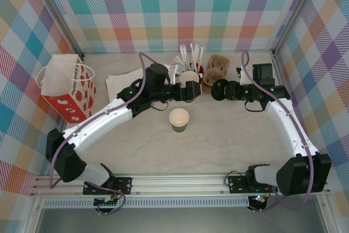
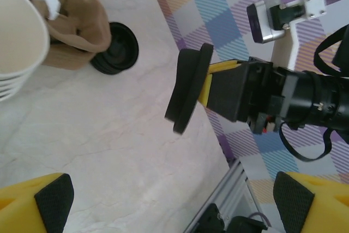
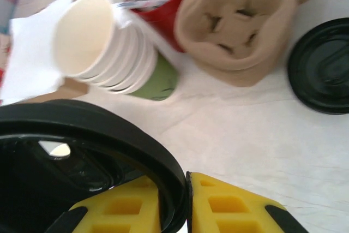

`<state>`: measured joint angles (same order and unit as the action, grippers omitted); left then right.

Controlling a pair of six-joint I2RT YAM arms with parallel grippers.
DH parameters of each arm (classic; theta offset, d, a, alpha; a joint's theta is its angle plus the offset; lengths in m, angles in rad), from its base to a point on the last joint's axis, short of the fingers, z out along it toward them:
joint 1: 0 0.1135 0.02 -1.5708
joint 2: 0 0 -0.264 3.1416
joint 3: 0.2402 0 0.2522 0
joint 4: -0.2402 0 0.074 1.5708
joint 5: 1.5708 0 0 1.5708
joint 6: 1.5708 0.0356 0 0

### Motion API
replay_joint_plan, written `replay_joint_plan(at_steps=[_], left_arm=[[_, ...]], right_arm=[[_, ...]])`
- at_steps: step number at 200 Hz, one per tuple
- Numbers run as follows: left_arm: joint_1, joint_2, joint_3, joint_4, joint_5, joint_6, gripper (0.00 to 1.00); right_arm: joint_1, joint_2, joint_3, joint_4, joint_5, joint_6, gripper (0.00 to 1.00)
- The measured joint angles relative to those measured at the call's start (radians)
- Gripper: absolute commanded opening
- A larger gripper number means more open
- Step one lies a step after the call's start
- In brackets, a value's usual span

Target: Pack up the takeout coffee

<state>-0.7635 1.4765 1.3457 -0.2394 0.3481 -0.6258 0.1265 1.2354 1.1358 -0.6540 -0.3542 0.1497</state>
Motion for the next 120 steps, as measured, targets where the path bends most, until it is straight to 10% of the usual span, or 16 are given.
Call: replay_joint_plan(at_steps=[120], left_arm=[[-0.022,0.098,0.054,0.058,0.086,-0.035,0.77]], right_arm=[[0.111,-0.069,-0.008,0.009,-0.075,0.054,0.19]])
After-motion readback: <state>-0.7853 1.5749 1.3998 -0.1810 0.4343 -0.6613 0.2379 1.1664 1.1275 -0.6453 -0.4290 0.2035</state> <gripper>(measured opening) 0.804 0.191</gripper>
